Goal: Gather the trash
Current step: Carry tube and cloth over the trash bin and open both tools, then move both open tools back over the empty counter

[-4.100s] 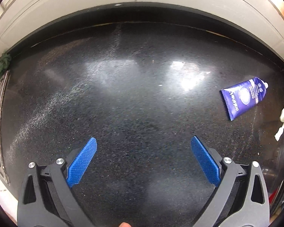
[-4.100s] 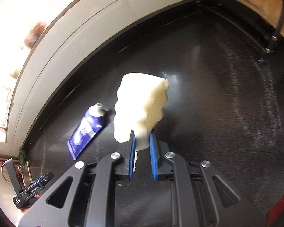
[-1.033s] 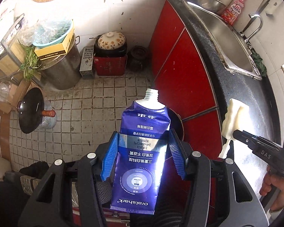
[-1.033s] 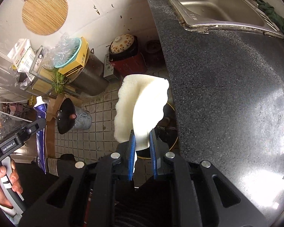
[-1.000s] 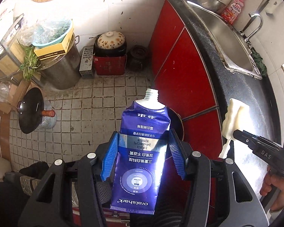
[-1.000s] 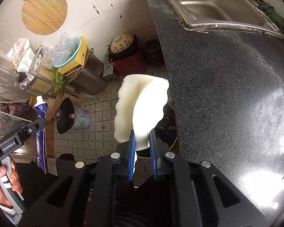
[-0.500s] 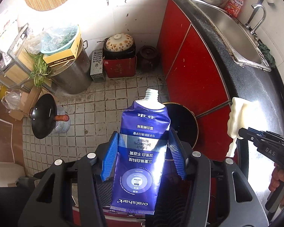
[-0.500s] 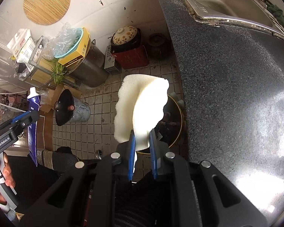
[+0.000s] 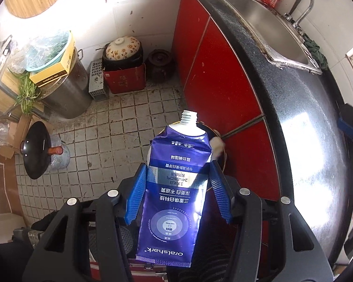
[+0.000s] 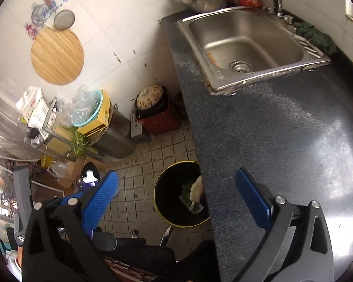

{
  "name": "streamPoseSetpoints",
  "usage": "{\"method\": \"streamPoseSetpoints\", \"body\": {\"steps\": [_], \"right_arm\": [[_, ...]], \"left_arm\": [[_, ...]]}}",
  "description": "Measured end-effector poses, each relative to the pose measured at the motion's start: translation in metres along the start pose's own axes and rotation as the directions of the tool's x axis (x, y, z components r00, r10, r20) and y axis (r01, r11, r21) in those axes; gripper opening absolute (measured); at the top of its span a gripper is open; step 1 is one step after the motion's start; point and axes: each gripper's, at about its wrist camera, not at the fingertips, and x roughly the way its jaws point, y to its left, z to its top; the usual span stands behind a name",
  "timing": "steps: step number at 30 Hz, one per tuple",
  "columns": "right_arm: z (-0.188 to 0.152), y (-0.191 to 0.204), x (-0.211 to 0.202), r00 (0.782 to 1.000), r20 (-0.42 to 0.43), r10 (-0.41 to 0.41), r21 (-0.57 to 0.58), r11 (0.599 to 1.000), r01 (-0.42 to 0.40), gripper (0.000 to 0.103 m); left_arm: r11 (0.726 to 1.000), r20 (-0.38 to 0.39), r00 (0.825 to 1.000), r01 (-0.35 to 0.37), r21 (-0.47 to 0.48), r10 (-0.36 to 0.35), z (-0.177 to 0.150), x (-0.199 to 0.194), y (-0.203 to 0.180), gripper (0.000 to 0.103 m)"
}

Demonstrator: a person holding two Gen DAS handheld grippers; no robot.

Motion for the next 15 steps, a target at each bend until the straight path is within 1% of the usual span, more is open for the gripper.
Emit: {"method": "streamPoseSetpoints", "body": {"steps": [1, 3, 5, 6, 7, 9, 10, 11, 13, 15], "right_arm": [[0.001, -0.008, -0.006, 1.000, 0.011, -0.016, 0.012, 1.000, 0.016, 0.096], [0.002, -0.027, -0.016, 0.999, 0.025, -0.040, 0.050, 0.998, 0.039, 0.096], [-0.003, -0.048, -0.025, 0.998, 0.030, -0.058, 0.098, 0.994, 0.055, 0.096], [-0.007, -0.058, -0.030, 0.997, 0.035, -0.066, 0.119, 0.991, 0.062, 0.096], [-0.011, -0.067, -0.035, 0.997, 0.038, -0.074, 0.138, 0.988, 0.068, 0.096], [-0.020, -0.087, -0.045, 0.994, 0.044, -0.103, 0.176, 0.980, 0.094, 0.096], [-0.025, -0.097, -0.051, 0.991, 0.048, -0.122, 0.196, 0.974, 0.110, 0.096], [-0.030, -0.107, -0.058, 0.987, 0.053, -0.150, 0.216, 0.967, 0.135, 0.096], [-0.042, -0.124, -0.070, 0.978, 0.056, -0.200, 0.243, 0.953, 0.181, 0.096], [-0.055, -0.141, -0.084, 0.961, 0.058, -0.271, 0.270, 0.931, 0.246, 0.096]], "left_arm": [[1.000, -0.027, 1.000, 0.008, 0.012, -0.008, 0.003, 0.008, -0.007, 0.057], [1.000, -0.045, 0.999, 0.021, 0.011, -0.020, 0.008, 0.019, -0.019, 0.097], [1.000, -0.011, 1.000, 0.005, 0.007, -0.005, 0.013, 0.022, -0.028, 0.097], [1.000, -0.002, 1.000, 0.018, 0.007, -0.018, 0.016, 0.022, -0.033, 0.097], [1.000, -0.001, 1.000, 0.026, 0.006, -0.026, 0.019, 0.022, -0.038, 0.097], [1.000, -0.024, 1.000, 0.016, 0.019, -0.016, 0.026, 0.023, -0.048, 0.097], [0.999, -0.029, 0.999, 0.018, 0.033, -0.017, 0.029, 0.021, -0.056, 0.097], [0.999, -0.015, 1.000, 0.022, 0.050, -0.021, 0.031, 0.018, -0.064, 0.097], [0.994, 0.029, 0.999, 0.024, 0.111, -0.027, 0.035, 0.007, -0.089, 0.097], [0.984, 0.046, 0.998, 0.029, 0.177, -0.038, 0.040, -0.001, -0.117, 0.097]]}}
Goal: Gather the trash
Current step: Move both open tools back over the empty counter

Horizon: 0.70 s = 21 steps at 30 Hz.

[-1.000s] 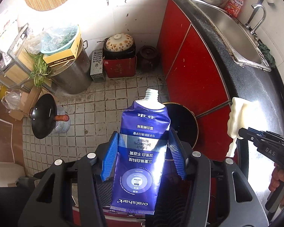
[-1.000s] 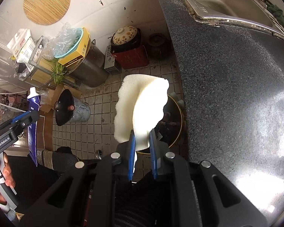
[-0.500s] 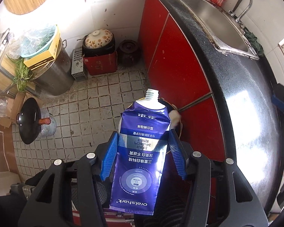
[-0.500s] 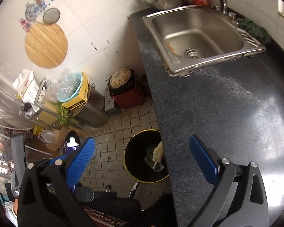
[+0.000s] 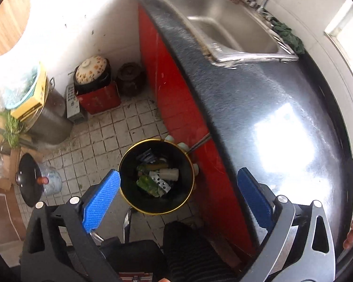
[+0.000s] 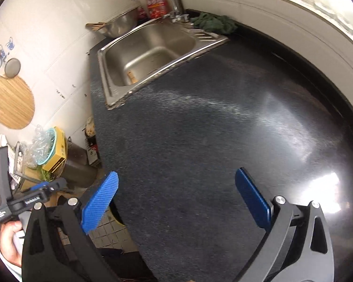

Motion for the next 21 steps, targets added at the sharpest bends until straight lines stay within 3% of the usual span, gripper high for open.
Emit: {"method": "streamPoseSetpoints", "body": {"steps": [3, 6, 11, 14, 19, 21], "right_arm": [[-0.014, -0.039, -0.023, 0.995, 0.037, -0.094, 0.066, 0.994, 0.091, 0.096], [-0.033, -0.081, -0.051, 0.979, 0.068, -0.190, 0.133, 0.975, 0.180, 0.096], [-0.079, -0.156, -0.101, 0.946, 0.079, -0.315, 0.309, 0.910, 0.278, 0.096], [-0.117, -0.198, -0.129, 0.923, 0.061, -0.380, 0.423, 0.847, 0.321, 0.096], [-0.193, -0.255, -0.168, 0.885, 0.009, -0.465, 0.624, 0.694, 0.358, 0.096], [-0.222, -0.269, -0.178, 0.872, -0.015, -0.489, 0.677, 0.636, 0.369, 0.096]], "left_arm": [[0.993, 0.007, 0.999, 0.032, 0.117, -0.033, 0.012, -0.005, -0.056, 0.097], [0.967, -0.017, 0.998, 0.066, 0.245, -0.064, 0.013, -0.004, -0.120, 0.097], [0.875, -0.059, 0.990, 0.138, 0.464, -0.124, -0.013, 0.000, -0.232, 0.097], [0.792, -0.082, 0.982, 0.185, 0.582, -0.170, -0.042, -0.004, -0.295, 0.097], [0.610, -0.141, 0.970, 0.236, 0.757, -0.200, -0.108, -0.007, -0.385, 0.097], [0.549, -0.160, 0.966, 0.249, 0.798, -0.205, -0.134, -0.009, -0.409, 0.097]]}}
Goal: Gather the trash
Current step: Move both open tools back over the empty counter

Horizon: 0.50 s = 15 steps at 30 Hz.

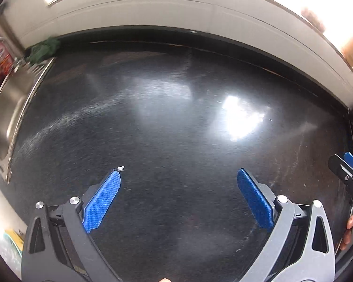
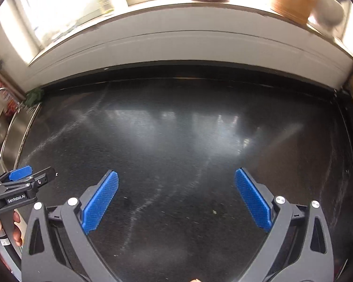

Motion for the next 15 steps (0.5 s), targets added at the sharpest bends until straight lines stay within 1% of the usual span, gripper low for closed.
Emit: {"method": "streamPoseSetpoints", "body": {"steps": [3, 5, 7, 11, 15], "right_arm": [[-0.018, -0.035, -0.003, 0.999, 0.003, -0.046, 0.073, 0.996, 0.046, 0.096], [-0.031, -0.056, -0.003, 0.997, -0.004, -0.075, 0.113, 0.991, 0.075, 0.096], [-0.042, -0.072, -0.002, 0.996, -0.025, -0.082, 0.149, 0.985, 0.085, 0.096], [-0.053, -0.093, -0.007, 0.995, -0.027, -0.099, 0.180, 0.978, 0.102, 0.096], [-0.056, -0.109, -0.015, 0.994, -0.020, -0.104, 0.210, 0.972, 0.106, 0.096]], "left_arm": [[0.994, -0.014, 1.000, 0.028, 0.103, -0.027, -0.001, 0.013, -0.049, 0.097], [0.984, -0.032, 0.999, 0.027, 0.173, -0.021, -0.006, 0.022, -0.078, 0.097], [0.973, -0.056, 0.998, 0.040, 0.228, -0.028, -0.011, 0.029, -0.101, 0.097], [0.962, -0.083, 0.996, 0.054, 0.268, -0.033, -0.016, 0.037, -0.124, 0.097], [0.948, -0.071, 0.997, 0.034, 0.316, -0.012, -0.015, 0.040, -0.140, 0.097]]}}
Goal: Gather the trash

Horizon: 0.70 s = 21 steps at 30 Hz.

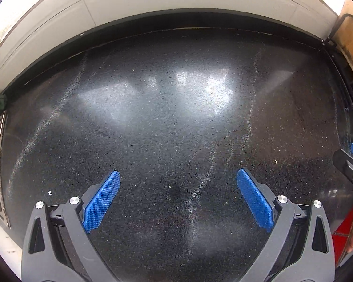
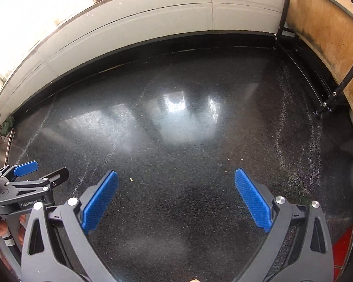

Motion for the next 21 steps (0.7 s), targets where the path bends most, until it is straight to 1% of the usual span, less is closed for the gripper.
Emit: {"method": "streamPoseSetpoints", "body": {"steps": [5, 8, 15, 21], "right_arm": [[-0.003, -0.009, -0.001, 1.000, 0.000, -0.017, 0.009, 1.000, 0.017, 0.096], [-0.003, -0.010, 0.002, 1.000, -0.009, -0.007, 0.017, 1.000, 0.007, 0.096], [-0.005, -0.003, 0.008, 1.000, -0.023, 0.007, -0.004, 1.000, -0.007, 0.096], [-0.005, 0.001, 0.017, 0.999, -0.045, 0.013, -0.015, 1.000, -0.014, 0.096]], "left_arm": [[1.000, 0.010, 1.000, 0.001, 0.022, -0.001, 0.005, -0.001, -0.017, 0.097], [1.000, 0.008, 1.000, 0.002, 0.019, -0.002, 0.000, -0.003, -0.019, 0.097], [1.000, -0.015, 1.000, 0.013, -0.016, -0.013, -0.014, 0.001, -0.006, 0.097], [1.000, -0.013, 1.000, 0.006, -0.026, -0.007, -0.014, 0.003, -0.001, 0.097]]}}
